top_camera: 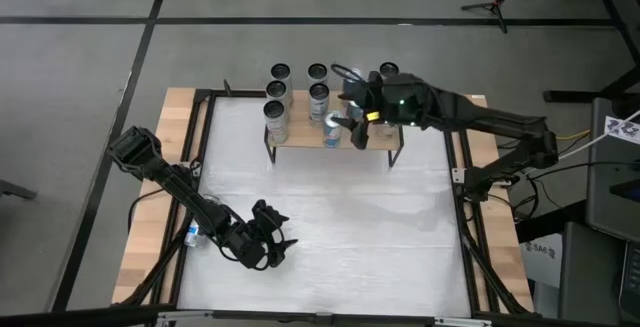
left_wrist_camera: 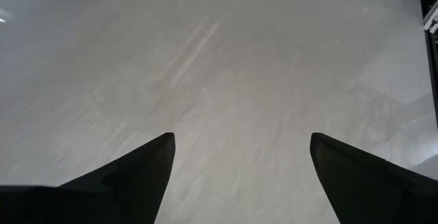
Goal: Sort soda cans
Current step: Put the blue soda can on the shelf and align with other blue soda cans
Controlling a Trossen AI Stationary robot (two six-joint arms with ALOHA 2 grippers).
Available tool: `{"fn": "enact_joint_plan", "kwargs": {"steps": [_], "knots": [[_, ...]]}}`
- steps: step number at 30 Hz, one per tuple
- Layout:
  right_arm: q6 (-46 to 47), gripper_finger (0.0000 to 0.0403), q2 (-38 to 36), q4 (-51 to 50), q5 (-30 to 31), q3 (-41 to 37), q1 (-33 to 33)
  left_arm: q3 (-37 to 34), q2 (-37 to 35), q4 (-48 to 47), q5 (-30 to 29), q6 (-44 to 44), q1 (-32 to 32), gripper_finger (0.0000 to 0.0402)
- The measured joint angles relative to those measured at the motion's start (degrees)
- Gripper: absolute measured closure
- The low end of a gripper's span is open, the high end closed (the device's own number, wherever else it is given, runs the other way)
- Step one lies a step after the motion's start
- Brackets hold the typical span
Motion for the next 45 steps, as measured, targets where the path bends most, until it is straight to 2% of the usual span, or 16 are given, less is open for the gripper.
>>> {"fn": "enact_joint_plan", "kwargs": {"steps": [9,14,20,32,37,45], "knots": [[0.5,0.0117,1.3,-3.5,-8.4,8.7,0.0,0.0,0.0,0.0,-2.9,0.0,0.0,0.0068],[0.8,0.0117,5.2,-7.7,-8.4,12.5,0.0,0.0,0.0,0.1,-2.9,0.0,0.0,0.0068],[0.8,0.0117,9.4,-10.0,-8.4,12.8,0.0,0.0,0.0,0.1,-2.8,0.0,0.0,0.0068],[0.3,0.0117,13.3,-13.7,-4.0,12.8,0.0,0.0,0.0,0.0,-2.6,0.0,0.0,0.0068],[0.2,0.0117,13.5,-14.2,0.7,12.8,0.0,0.0,0.0,0.0,-2.6,0.0,0.0,0.0068],[0.2,0.0117,13.5,-16.3,1.3,12.8,0.0,0.0,0.0,0.0,-2.6,0.0,0.0,0.0068]]}}
